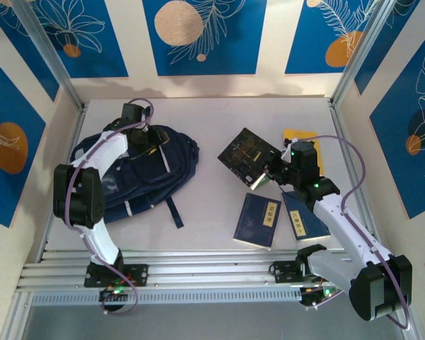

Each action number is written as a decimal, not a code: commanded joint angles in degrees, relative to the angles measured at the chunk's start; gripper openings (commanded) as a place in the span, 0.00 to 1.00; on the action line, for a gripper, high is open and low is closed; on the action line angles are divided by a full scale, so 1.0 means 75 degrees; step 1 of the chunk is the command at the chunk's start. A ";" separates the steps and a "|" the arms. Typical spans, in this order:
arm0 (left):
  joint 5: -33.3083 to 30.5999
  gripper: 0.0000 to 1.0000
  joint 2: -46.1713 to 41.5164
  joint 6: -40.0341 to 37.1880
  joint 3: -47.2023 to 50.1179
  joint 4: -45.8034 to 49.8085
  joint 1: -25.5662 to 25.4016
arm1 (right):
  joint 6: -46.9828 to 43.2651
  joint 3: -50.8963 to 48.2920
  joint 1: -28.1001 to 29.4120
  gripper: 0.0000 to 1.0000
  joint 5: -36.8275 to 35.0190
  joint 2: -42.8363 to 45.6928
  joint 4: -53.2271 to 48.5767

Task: Pack books, pencil case, and school supplies into a backpack

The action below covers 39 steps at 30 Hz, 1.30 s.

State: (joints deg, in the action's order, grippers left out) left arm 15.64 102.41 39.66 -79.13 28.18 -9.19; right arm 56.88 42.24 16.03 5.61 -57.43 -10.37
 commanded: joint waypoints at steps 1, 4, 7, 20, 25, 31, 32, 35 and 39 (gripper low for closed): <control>0.0140 0.51 0.0025 -0.0072 -0.0105 0.0038 0.0101 | -0.0132 -0.0050 -0.0033 0.00 0.0290 0.0227 0.0446; 0.0290 0.50 0.0181 0.0017 -0.0118 -0.0093 0.0111 | -0.0090 -0.0111 -0.0040 0.00 0.0363 0.0159 0.0554; 0.0378 0.47 0.0410 0.0021 -0.0292 -0.0143 0.0101 | -0.0054 -0.0123 -0.0052 0.00 0.0424 0.0122 0.0563; 0.0642 0.04 0.1553 -0.0938 -0.1677 0.0817 0.0067 | -0.0107 -0.0182 -0.0069 0.00 0.0357 0.0350 0.0394; 0.0751 0.00 0.1639 -0.1575 -0.2555 0.1635 -0.0159 | -0.0330 -0.0214 0.0008 0.00 0.0224 0.0620 0.0266; 0.0578 0.00 0.1746 -0.2826 -0.4574 0.3326 -0.1076 | -0.0610 0.0204 0.0503 0.00 -0.1145 0.0676 -0.1103; 0.0597 0.00 0.1777 -0.2973 -0.4952 0.3594 -0.1244 | -0.0746 0.0248 0.0528 0.00 -0.1199 0.0671 -0.1228; 0.0683 0.00 0.1772 -0.3281 -0.5916 0.4372 -0.1680 | -0.1163 0.0389 0.0582 0.00 -0.1287 0.0640 -0.1507; 0.0907 0.00 0.1143 -0.3372 -0.5850 0.4581 -0.1815 | -0.1594 0.0449 0.0638 0.00 -0.1282 0.0984 -0.1748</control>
State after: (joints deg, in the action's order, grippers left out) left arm 18.39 116.38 18.35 -121.34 58.11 -22.24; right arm 49.65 42.39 20.25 -2.68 -53.19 -23.27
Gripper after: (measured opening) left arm 0.039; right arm 0.179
